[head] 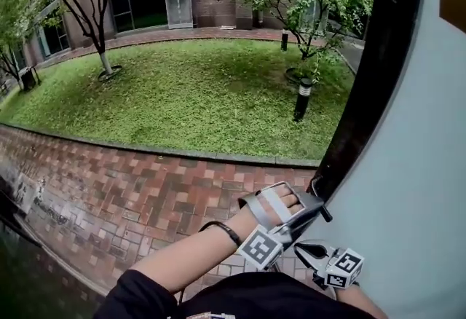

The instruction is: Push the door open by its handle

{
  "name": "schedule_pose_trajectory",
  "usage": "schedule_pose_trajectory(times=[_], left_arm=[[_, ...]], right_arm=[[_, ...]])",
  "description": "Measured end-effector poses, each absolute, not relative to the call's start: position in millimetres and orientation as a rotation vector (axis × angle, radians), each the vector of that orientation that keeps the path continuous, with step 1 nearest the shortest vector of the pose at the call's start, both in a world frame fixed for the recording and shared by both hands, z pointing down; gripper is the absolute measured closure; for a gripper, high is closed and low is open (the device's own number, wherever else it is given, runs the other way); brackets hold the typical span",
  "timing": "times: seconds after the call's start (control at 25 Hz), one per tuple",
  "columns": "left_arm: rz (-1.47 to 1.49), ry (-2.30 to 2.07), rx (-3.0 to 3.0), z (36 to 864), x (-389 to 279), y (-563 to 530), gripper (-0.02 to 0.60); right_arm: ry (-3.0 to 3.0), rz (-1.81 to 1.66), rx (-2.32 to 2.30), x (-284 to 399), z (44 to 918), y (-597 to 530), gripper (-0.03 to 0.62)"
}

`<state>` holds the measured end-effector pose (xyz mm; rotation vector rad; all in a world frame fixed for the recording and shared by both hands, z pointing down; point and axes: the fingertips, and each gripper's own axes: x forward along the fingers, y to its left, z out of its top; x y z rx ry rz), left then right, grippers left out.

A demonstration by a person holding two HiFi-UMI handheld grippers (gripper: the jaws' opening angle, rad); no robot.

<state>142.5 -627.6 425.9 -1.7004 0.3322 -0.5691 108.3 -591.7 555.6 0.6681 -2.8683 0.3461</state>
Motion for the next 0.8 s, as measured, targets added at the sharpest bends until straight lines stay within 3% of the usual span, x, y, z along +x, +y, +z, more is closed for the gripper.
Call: schedule_pose_trajectory(times=[0.16, 0.28, 0.44, 0.8], left_arm=[[-0.466, 0.660, -2.358, 477.9, 55.0, -655.8, 0.499], [-0.209, 0.898, -2.964, 536.0, -13.6, -660.3, 0.579], [0.256, 1.234, -3.254, 564.7, -100.5, -667.2, 0.581], [0.171, 1.477, -3.146, 579.3, -172.5, -671.7, 0.581]], right_arm=[[-2.870, 0.397, 0.636, 115.5, 568.5, -617.9, 0.594], [-2.843, 0.429, 0.640, 101.4, 584.0, -632.1, 0.594], [-2.849, 0.447, 0.707, 77.9, 586.1, -662.6, 0.594], [-2.904, 0.455, 0.665, 27.4, 578.3, -694.5, 0.594]])
